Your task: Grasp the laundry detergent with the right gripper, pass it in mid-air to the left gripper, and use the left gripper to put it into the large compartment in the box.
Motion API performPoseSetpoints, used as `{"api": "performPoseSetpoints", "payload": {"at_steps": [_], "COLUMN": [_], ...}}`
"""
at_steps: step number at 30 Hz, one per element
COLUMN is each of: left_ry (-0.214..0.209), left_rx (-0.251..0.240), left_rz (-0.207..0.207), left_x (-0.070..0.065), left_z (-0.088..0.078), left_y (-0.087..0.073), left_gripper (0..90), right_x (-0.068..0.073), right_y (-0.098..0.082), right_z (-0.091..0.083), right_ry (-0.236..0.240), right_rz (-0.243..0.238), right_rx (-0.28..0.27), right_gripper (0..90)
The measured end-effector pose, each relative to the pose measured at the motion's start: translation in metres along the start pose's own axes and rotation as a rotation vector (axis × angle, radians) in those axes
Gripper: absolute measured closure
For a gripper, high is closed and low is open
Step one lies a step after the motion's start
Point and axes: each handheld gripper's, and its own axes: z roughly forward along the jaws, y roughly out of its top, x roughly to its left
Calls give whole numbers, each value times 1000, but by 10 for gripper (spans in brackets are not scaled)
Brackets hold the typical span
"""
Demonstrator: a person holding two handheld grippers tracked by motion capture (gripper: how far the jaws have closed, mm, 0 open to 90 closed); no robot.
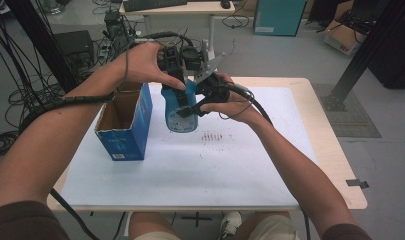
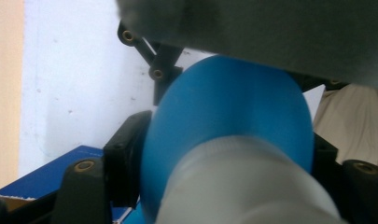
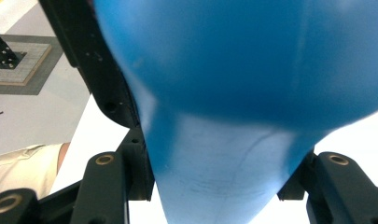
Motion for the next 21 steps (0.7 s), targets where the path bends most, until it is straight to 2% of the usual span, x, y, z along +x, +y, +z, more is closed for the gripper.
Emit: {"api": "performPoseSetpoints", "payload": {"at_steps": [3, 8, 9, 12, 15, 16, 18, 19, 20, 21], "left_ry": [-18, -14, -14, -14, -17, -15, -14, -9, -13, -17], "left_rx": [1, 7, 8, 9, 14, 10, 8, 22, 12, 18], "left_rz": [-5, 1, -1, -7, -3, -4, -3, 2, -3, 0], "left_x": [-1, -2, -2, -2, -2, -3, -3, -3, -3, -3], "left_z": [1, 2, 2, 2, 2, 2, 1, 0, 1, 1], "left_y": [0, -1, -1, 0, 1, 1, 1, 2, 2, 2], "left_gripper": [346, 353, 353, 354, 355, 355, 355, 355, 355, 356], "right_x": [1, 2, 1, 3, 3, 2, 2, 2, 3, 3], "right_y": [-1, -1, -1, -1, -1, -1, -1, -1, -1, -1], "right_z": [1, 2, 3, 2, 2, 2, 2, 2, 0, 1], "right_ry": [-1, 6, 9, 15, 15, 16, 14, 12, 13, 14], "right_rz": [6, 12, 1, 31, 28, 14, 19, 15, 32, 19], "right_rx": [8, 13, 7, 7, 5, -1, -1, -3, 1, -3], "right_gripper": [442, 441, 441, 441, 440, 440, 440, 440, 440, 440]}}
